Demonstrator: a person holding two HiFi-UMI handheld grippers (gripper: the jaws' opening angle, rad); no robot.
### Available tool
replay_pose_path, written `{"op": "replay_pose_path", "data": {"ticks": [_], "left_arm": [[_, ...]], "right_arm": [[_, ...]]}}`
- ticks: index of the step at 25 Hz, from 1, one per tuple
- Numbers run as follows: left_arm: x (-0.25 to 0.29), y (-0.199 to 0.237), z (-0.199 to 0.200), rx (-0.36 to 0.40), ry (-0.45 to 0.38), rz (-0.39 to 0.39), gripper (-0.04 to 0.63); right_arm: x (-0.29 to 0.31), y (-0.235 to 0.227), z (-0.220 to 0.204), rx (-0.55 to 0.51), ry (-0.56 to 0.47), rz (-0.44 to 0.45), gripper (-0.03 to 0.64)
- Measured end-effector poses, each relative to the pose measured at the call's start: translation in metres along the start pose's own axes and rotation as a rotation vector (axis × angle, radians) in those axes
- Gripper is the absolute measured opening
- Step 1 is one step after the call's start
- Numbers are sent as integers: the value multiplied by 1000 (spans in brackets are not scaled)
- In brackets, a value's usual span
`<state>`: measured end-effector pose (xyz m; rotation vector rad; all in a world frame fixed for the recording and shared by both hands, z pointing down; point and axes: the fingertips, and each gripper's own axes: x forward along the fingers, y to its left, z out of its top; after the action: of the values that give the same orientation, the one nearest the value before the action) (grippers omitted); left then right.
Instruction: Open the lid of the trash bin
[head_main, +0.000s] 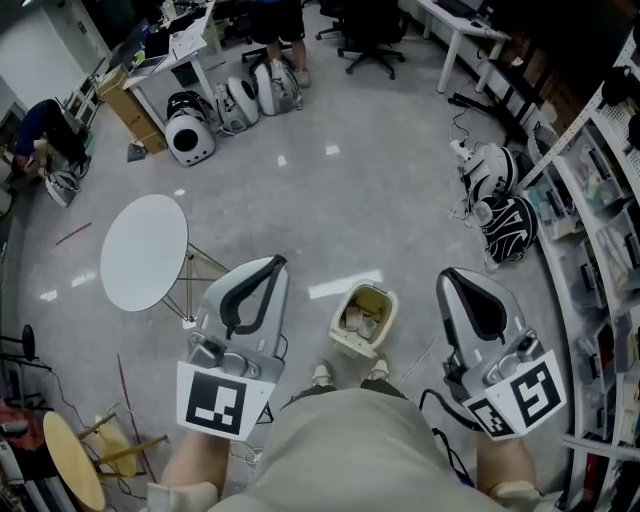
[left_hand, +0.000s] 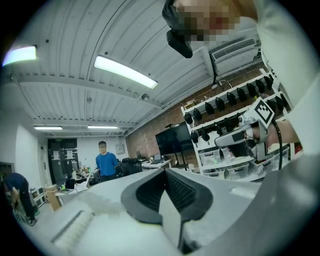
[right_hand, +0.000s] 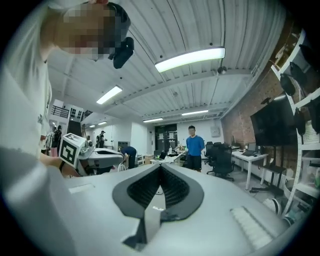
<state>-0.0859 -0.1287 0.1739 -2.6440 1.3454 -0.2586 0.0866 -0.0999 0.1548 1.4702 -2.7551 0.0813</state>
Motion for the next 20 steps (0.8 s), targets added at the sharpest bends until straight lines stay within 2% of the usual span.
{"op": "replay_pose_path", "data": {"ticks": [6, 20], "left_arm": [[-9, -2, 9, 21, -14, -7, 2], [-17, 6, 10, 12, -18, -4, 2]], "right_arm": [[-3, 9, 9, -16, -17, 6, 3], [4, 21, 9, -13, -16, 23, 3]]}}
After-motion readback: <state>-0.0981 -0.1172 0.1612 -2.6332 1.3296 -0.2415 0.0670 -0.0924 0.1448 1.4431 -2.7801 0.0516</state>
